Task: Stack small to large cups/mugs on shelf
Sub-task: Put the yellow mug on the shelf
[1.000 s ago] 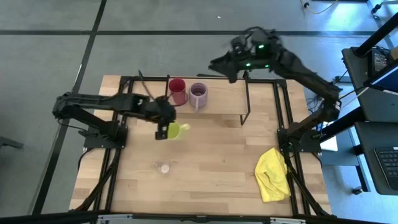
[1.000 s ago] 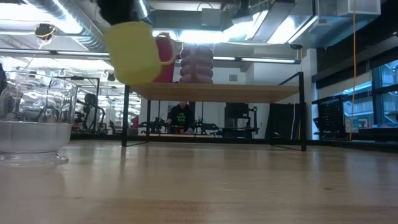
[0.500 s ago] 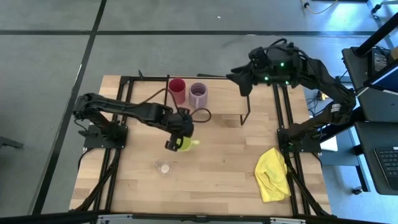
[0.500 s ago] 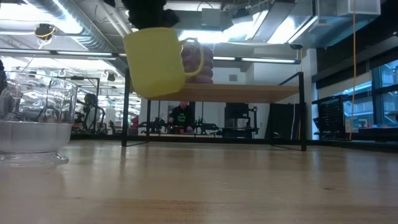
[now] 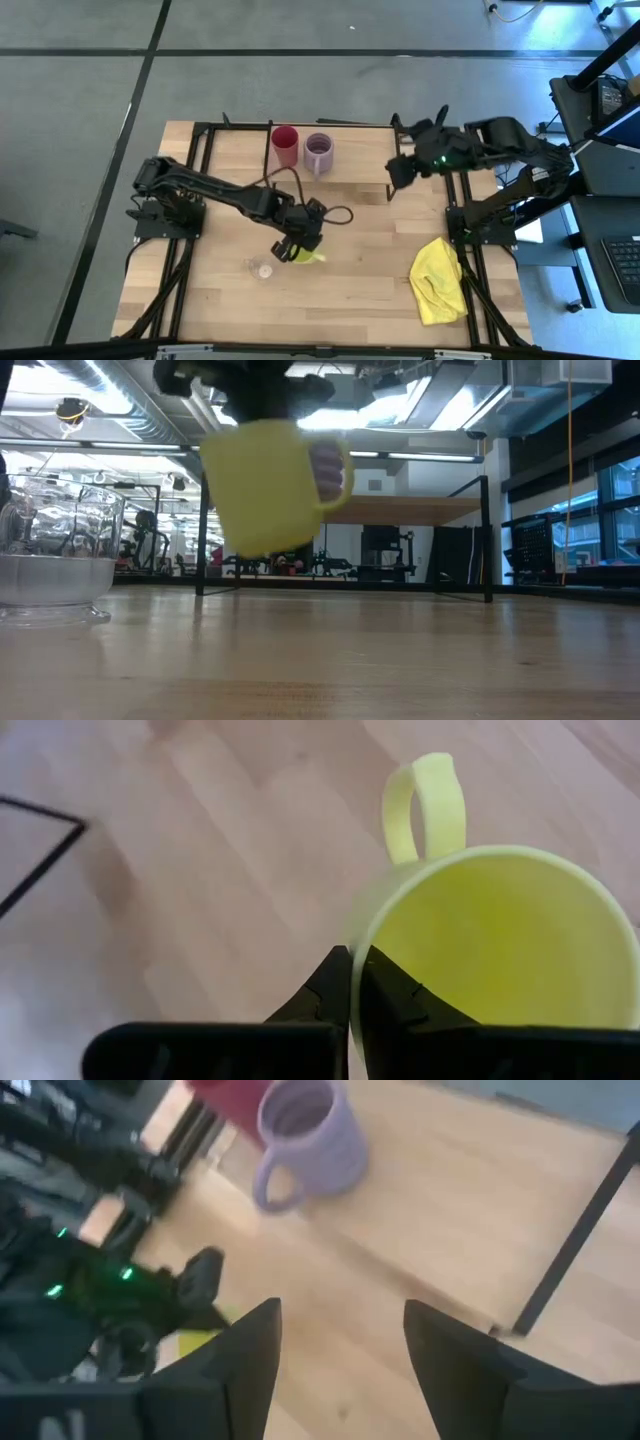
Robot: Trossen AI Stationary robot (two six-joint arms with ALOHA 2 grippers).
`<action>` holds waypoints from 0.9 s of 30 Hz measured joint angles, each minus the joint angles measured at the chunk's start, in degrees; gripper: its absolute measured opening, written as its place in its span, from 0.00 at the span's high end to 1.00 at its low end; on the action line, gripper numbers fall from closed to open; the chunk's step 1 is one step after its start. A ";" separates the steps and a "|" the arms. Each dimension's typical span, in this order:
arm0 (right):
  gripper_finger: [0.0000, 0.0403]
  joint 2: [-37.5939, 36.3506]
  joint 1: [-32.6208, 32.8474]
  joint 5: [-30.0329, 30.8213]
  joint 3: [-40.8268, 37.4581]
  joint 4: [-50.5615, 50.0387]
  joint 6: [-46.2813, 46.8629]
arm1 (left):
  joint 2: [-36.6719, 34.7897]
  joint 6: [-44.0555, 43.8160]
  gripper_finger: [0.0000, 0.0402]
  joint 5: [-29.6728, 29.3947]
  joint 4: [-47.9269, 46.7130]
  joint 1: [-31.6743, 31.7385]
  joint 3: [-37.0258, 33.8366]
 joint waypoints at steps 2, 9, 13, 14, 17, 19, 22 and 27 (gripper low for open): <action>0.47 0.00 2.12 -0.45 0.00 -0.78 1.38 | 1.76 0.61 1.00 0.02 0.14 -0.47 0.00; 0.47 0.00 10.29 1.40 -0.20 -0.73 6.34 | 6.74 0.78 0.99 -0.05 0.52 -1.79 0.00; 0.47 0.00 13.45 1.58 -2.14 -0.60 7.85 | 6.95 -5.29 0.98 0.02 -0.08 -2.12 0.45; 0.47 0.00 14.06 1.58 -2.99 -0.60 8.50 | 6.98 -6.47 0.97 -0.18 -0.45 -2.10 0.96; 0.47 0.00 15.26 1.08 -5.87 -0.22 8.92 | 6.96 -8.37 0.93 -1.49 -1.00 -2.09 3.91; 0.47 0.01 15.59 0.25 -8.15 0.99 9.16 | 6.94 -8.51 0.90 -2.23 -0.61 -2.32 5.63; 0.47 0.09 15.61 -0.90 -11.07 3.73 9.72 | 6.92 -9.54 0.86 -2.18 -1.10 -2.42 8.14; 0.47 0.09 15.58 -1.49 -13.44 7.97 8.58 | 6.89 -12.23 0.82 -0.43 -4.97 -1.47 8.71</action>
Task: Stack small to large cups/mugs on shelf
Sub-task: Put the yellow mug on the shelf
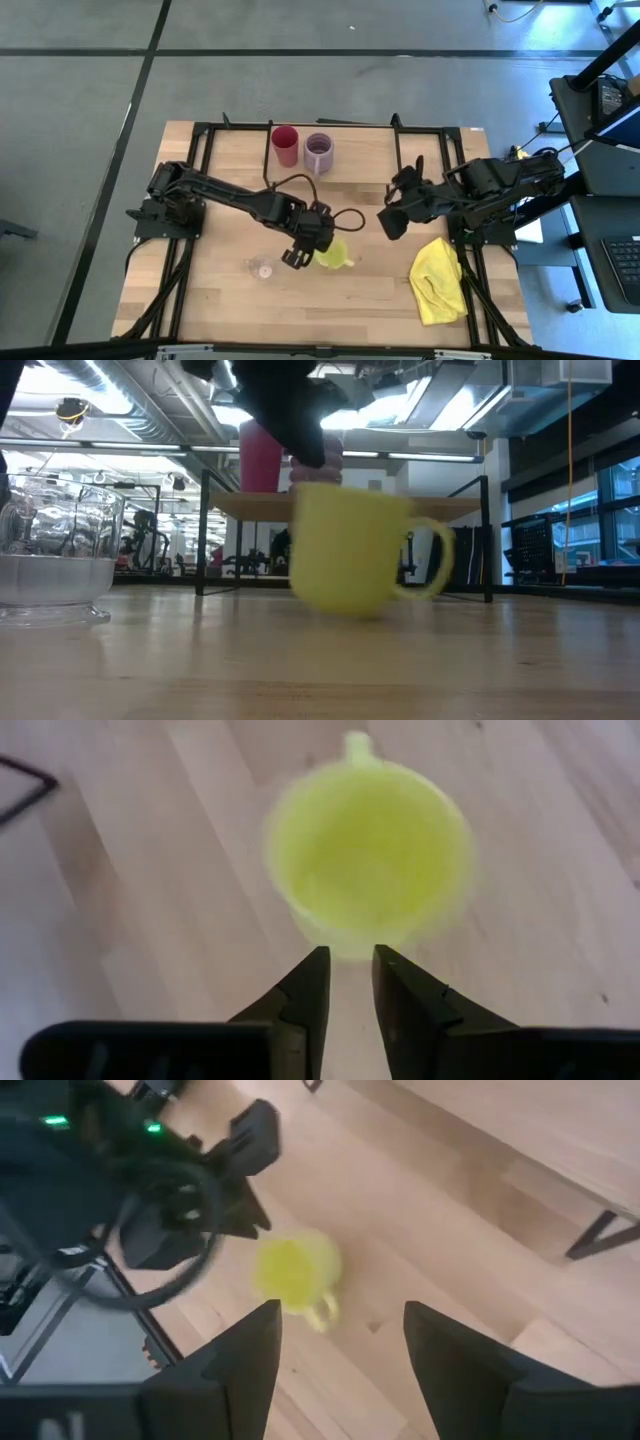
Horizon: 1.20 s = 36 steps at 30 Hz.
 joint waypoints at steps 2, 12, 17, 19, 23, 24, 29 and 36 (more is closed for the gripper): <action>0.47 0.00 0.00 0.02 -0.01 0.47 -0.75 | 0.17 -0.82 0.82 0.22 -0.15 0.35 -0.32; 0.47 -0.04 0.00 0.09 -0.03 0.40 -1.29 | 0.37 -3.84 0.82 -3.29 3.81 0.11 -0.53; 0.47 -0.04 0.00 0.22 -0.03 0.41 -1.28 | 0.76 -6.75 0.82 -5.12 8.31 0.11 -0.56; 0.47 -0.04 0.00 0.84 -0.03 0.39 -1.21 | 0.86 -8.55 0.82 -4.25 10.90 0.11 -0.56; 0.48 0.04 0.91 3.71 -0.11 -5.82 2.23 | 2.41 -9.69 0.83 -4.29 12.37 0.11 -0.75; 0.50 0.07 1.42 4.54 -0.60 -7.56 4.04 | 2.70 -10.29 0.83 -4.32 13.05 0.13 -0.69; 0.67 -0.34 4.10 -0.65 -6.30 -9.62 10.77 | 3.06 -14.41 0.87 -5.95 12.25 0.65 -0.60; 0.97 -1.29 6.32 -2.95 -18.91 2.01 15.62 | 3.00 -29.20 0.91 -4.16 8.90 0.60 -1.52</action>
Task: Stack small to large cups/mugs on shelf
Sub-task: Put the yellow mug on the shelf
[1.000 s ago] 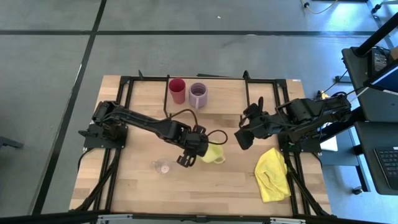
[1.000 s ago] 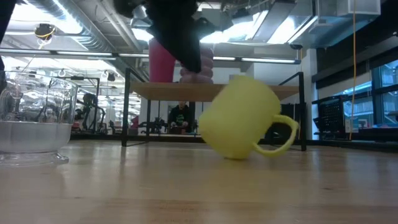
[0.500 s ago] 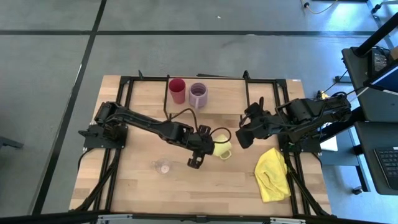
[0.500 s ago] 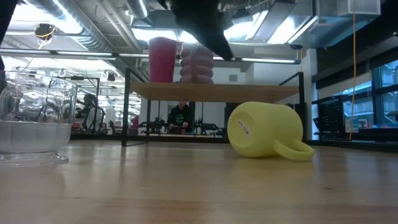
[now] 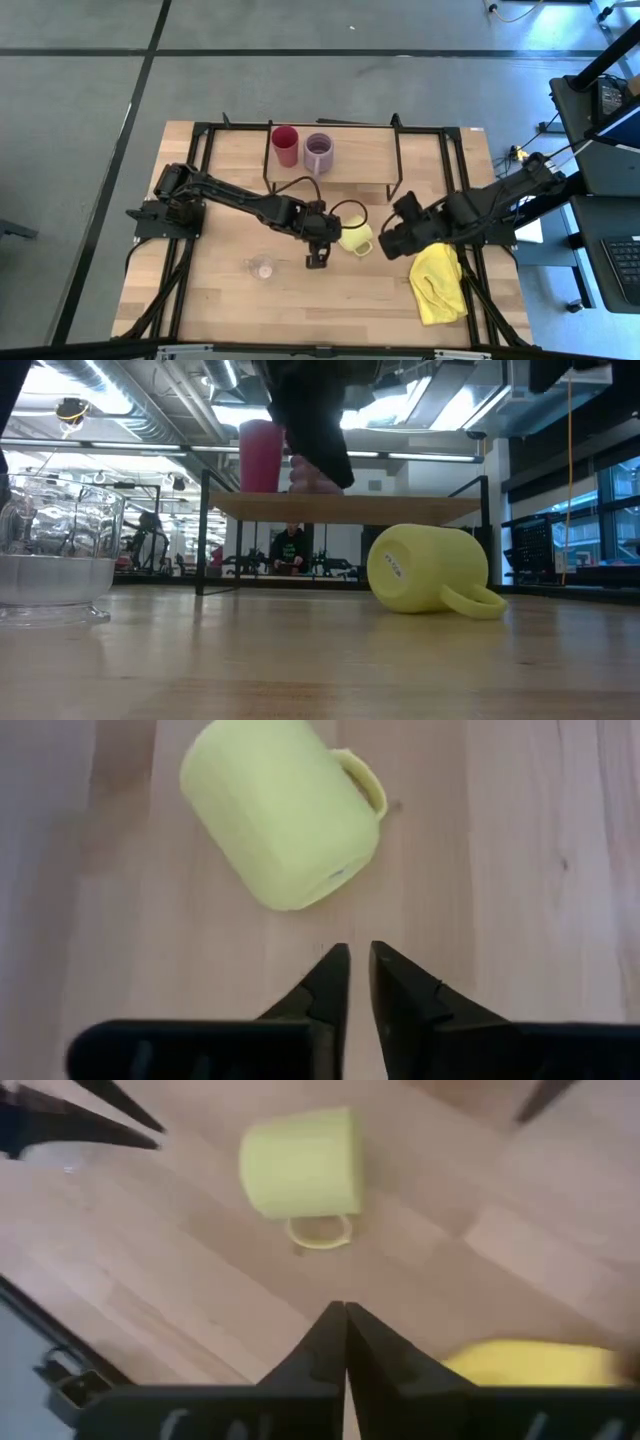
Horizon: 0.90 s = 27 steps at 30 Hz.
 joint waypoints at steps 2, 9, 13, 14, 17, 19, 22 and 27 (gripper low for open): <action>0.98 -0.29 -0.05 -0.23 -3.89 4.49 0.67 | 0.01 -4.00 0.93 0.03 2.12 -0.38 -1.82; 0.99 -1.54 -1.79 0.05 -16.13 14.24 3.30 | 0.07 -12.72 0.99 0.34 7.72 -2.84 -5.64; 0.99 -2.26 -3.95 1.29 -21.92 21.42 3.39 | 0.04 -19.17 0.99 0.27 12.38 -3.01 -6.65; 0.99 -2.35 -4.56 1.72 -23.30 23.39 3.40 | 0.05 -20.62 0.99 0.10 13.54 -3.03 -7.10; 1.00 -2.36 -6.78 2.30 -27.47 29.34 3.49 | 0.58 -25.55 0.99 -0.75 15.40 -2.70 -7.74; 1.00 -2.39 -7.97 3.15 -29.65 31.79 4.01 | 0.58 -27.89 1.00 -1.06 15.41 -2.49 -8.32; 1.00 -2.39 -9.35 4.93 -32.48 32.52 5.82 | 0.58 -29.65 0.99 -1.17 15.51 -2.33 -9.56; 1.00 -2.39 -11.59 6.05 -36.12 36.36 5.77 | 0.68 -31.26 0.99 -1.05 16.17 -2.48 -10.48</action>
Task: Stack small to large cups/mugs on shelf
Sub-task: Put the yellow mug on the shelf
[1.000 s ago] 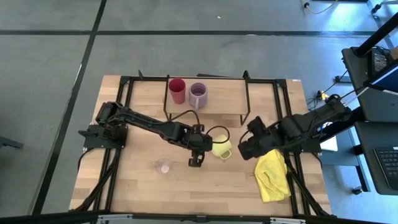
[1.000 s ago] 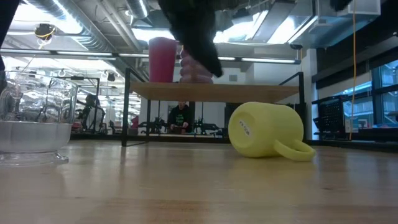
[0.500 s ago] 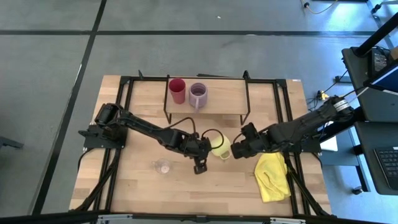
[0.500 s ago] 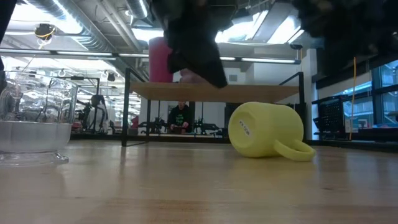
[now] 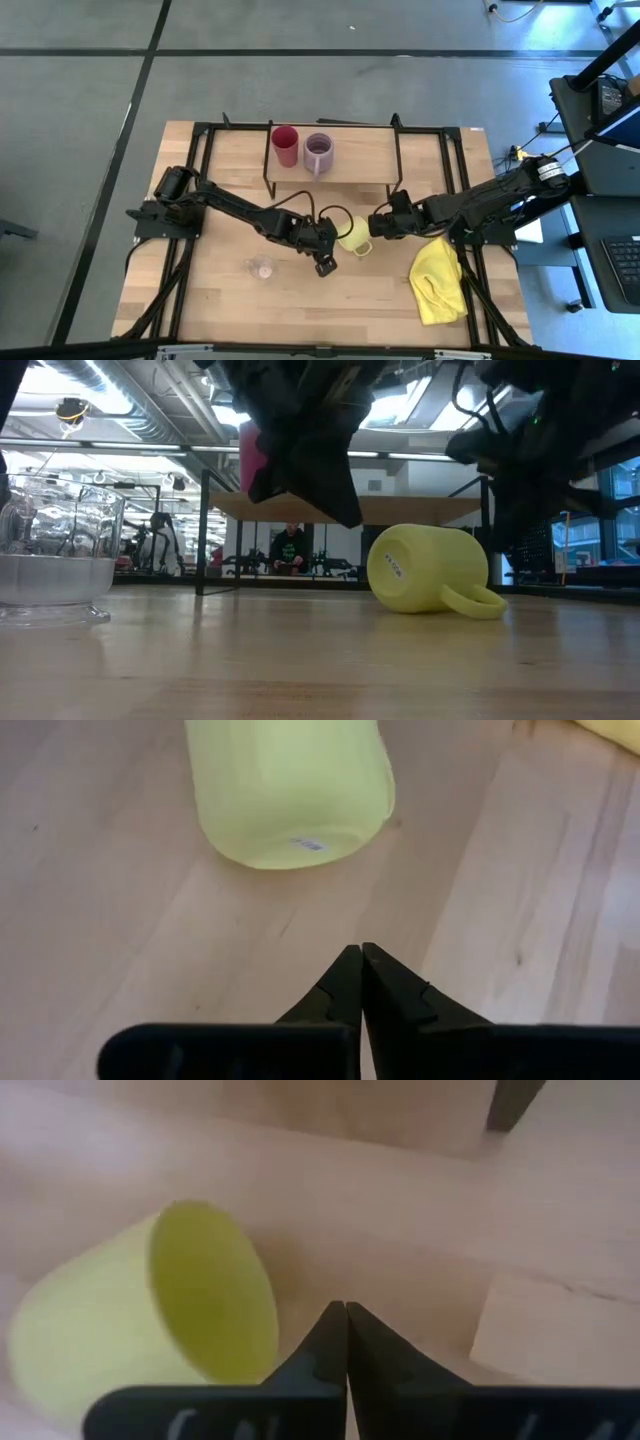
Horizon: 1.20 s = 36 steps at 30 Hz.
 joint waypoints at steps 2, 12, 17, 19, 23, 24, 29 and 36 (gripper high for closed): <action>1.00 0.02 -0.83 0.37 -1.41 4.14 -0.13 | 0.85 -0.30 1.00 -0.02 1.13 0.06 -0.03; 1.00 0.04 -1.81 0.61 -3.86 12.86 -2.99 | 2.84 -0.72 0.98 0.71 4.15 0.07 -0.06; 1.00 0.89 -1.81 0.60 -3.89 13.67 -3.92 | 2.90 -0.77 1.00 0.54 4.67 0.12 -0.05; 1.00 1.34 -1.81 0.42 -3.89 14.60 -5.39 | 2.90 -0.47 1.00 0.18 4.70 0.27 -0.05; 1.00 2.56 -2.07 -0.37 -3.89 18.56 -6.39 | 2.90 -0.38 0.99 0.00 4.75 0.66 -0.05; 1.00 2.70 -2.05 -0.48 -3.89 19.51 -6.41 | 2.90 -0.34 0.98 -0.02 4.86 0.74 -0.05; 1.00 2.91 -2.05 -0.52 -3.78 23.26 -7.75 | 2.90 -0.29 0.99 -0.09 4.86 0.76 -0.05; 1.00 2.91 -2.05 -1.16 1.33 24.12 -13.15 | 2.90 -0.27 1.00 -0.92 4.78 0.76 -0.05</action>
